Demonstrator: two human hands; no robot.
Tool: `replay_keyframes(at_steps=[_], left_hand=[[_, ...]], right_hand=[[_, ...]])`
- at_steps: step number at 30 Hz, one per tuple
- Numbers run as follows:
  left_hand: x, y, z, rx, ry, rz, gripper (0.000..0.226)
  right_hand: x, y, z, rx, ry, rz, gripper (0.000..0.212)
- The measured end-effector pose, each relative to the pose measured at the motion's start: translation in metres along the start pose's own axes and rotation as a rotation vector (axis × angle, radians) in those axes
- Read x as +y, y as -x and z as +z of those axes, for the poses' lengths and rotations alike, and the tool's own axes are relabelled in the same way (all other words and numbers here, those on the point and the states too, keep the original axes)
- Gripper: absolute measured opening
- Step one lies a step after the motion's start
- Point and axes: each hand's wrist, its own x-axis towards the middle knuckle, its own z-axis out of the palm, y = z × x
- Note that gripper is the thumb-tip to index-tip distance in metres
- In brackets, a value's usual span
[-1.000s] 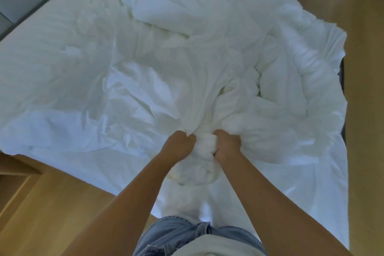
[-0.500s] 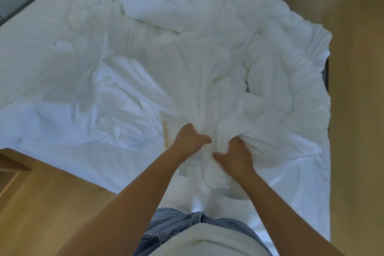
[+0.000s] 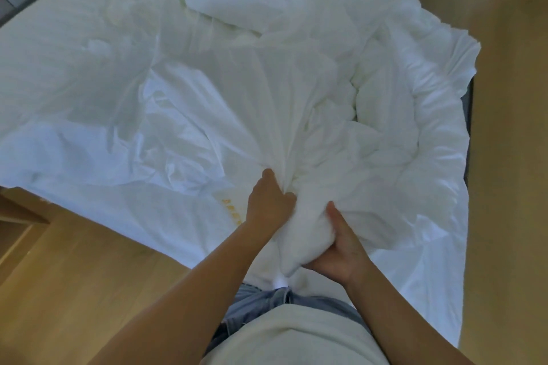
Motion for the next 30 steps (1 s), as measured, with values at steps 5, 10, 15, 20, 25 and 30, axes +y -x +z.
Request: replay_keyframes(at_steps=[5,10,15,20,25,30], left_hand=[[0.003,0.0,-0.009,0.08,-0.158,0.142,0.039],[0.009,0.009,-0.024,0.111,-0.015,0.176,0.024],[0.016,0.001,-0.034,0.087,0.268,0.092,0.014],[0.005,-0.001,-0.035,0.016,0.464,-0.072,0.024],[0.01,-0.007,-0.033,-0.072,0.581,-0.157,0.03],[0.022,-0.019,-0.045,0.016,0.517,0.004,0.021]], right_hand=[[0.003,-0.008,0.022,0.191,0.288,-0.161,0.05],[-0.043,-0.037,0.062,0.311,0.183,-0.497,0.034],[-0.004,-0.056,0.067,0.275,0.602,-0.282,0.032],[-0.002,-0.055,0.057,0.261,0.592,-0.373,0.026],[-0.02,-0.051,0.051,0.175,0.711,-0.294,0.038],[-0.028,-0.052,0.058,0.215,0.934,-0.225,0.038]])
